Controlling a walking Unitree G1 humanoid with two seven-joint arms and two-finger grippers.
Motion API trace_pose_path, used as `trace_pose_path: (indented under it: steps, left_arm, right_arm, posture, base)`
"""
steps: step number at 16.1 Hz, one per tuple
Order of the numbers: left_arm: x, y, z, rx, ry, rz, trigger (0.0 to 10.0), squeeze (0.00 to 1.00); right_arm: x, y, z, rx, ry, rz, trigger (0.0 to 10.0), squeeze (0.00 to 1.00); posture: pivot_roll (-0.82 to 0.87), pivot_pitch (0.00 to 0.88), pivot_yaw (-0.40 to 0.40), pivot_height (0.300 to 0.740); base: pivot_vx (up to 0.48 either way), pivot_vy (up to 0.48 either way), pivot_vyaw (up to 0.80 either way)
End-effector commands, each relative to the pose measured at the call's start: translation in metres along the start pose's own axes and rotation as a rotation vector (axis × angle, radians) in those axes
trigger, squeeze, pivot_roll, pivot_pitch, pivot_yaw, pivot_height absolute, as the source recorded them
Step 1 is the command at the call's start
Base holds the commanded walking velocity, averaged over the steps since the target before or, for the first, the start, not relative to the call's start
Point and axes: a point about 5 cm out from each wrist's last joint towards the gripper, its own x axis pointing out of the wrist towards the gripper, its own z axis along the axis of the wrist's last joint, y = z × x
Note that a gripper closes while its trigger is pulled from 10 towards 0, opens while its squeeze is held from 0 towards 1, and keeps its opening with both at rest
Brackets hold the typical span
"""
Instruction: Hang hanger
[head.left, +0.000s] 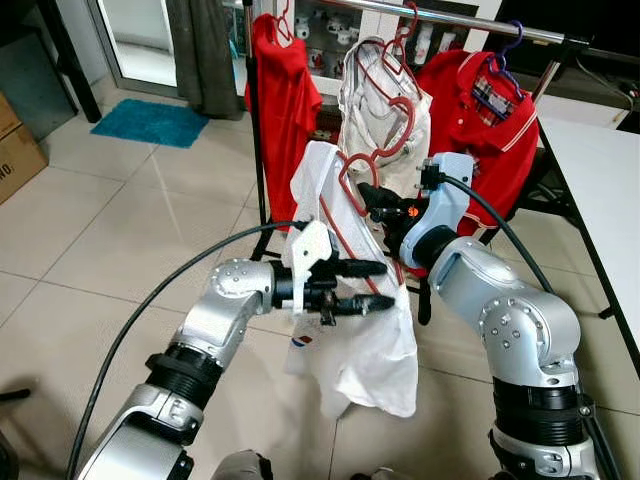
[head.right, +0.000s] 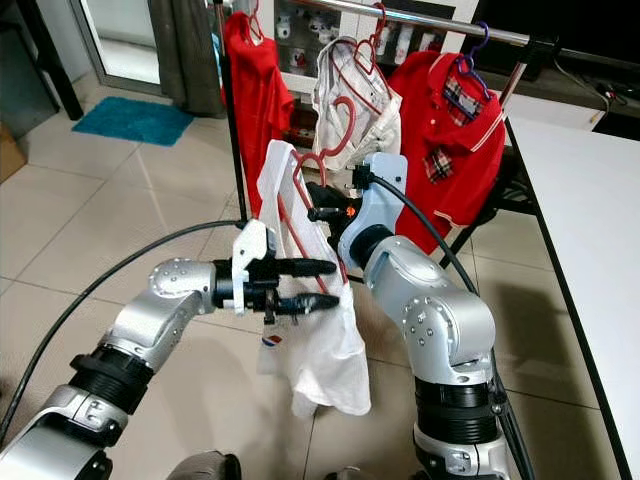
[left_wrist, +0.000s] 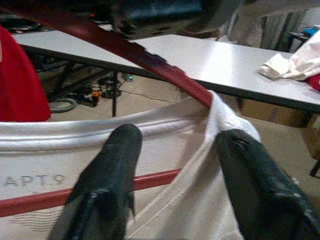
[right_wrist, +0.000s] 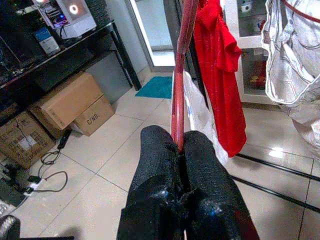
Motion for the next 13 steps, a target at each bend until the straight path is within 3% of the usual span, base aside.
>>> trace_pose_path:
  steps: [1,2,3,4,13]
  left_arm:
    - [0.0056,-0.0008,0.003,0.02,0.013,-0.041,2.4,0.45]
    - [0.006,-0.0012,0.0031,0.019,0.014,-0.047,0.0,0.24]
    - [0.0061,-0.0014,0.0032,0.019,0.014,-0.049,0.0,0.24]
    - [0.0063,-0.0022,0.0033,0.022,0.017,-0.057,0.0,0.0]
    - [0.0059,-0.0076,0.001,0.007,0.02,-0.093,0.0,0.0]
  right_arm:
    - [-0.0019,0.0009,0.0069,-0.005,-0.027,0.009,10.0,0.0]
    - [-0.002,0.0008,0.0069,-0.005,-0.027,0.008,10.0,0.0]
    - [-0.002,0.0007,0.0069,-0.005,-0.027,0.007,10.0,0.0]
    - [-0.002,0.0006,0.0069,-0.005,-0.027,0.007,10.0,0.0]
    - [-0.0009,0.0013,0.0061,-0.007,-0.024,0.013,10.0,0.0]
  posture:
    - [-0.01,0.034,-0.036,0.74]
    - [-0.01,0.033,-0.036,0.74]
    - [-0.01,0.033,-0.036,0.74]
    - [-0.01,0.033,-0.036,0.74]
    - [-0.01,0.023,-0.042,0.74]
  base:
    - [0.0,0.0,0.0]
    - [0.0,0.0,0.0]
    - [0.0,0.0,0.0]
    - [0.0,0.0,0.0]
    - [0.0,0.0,0.0]
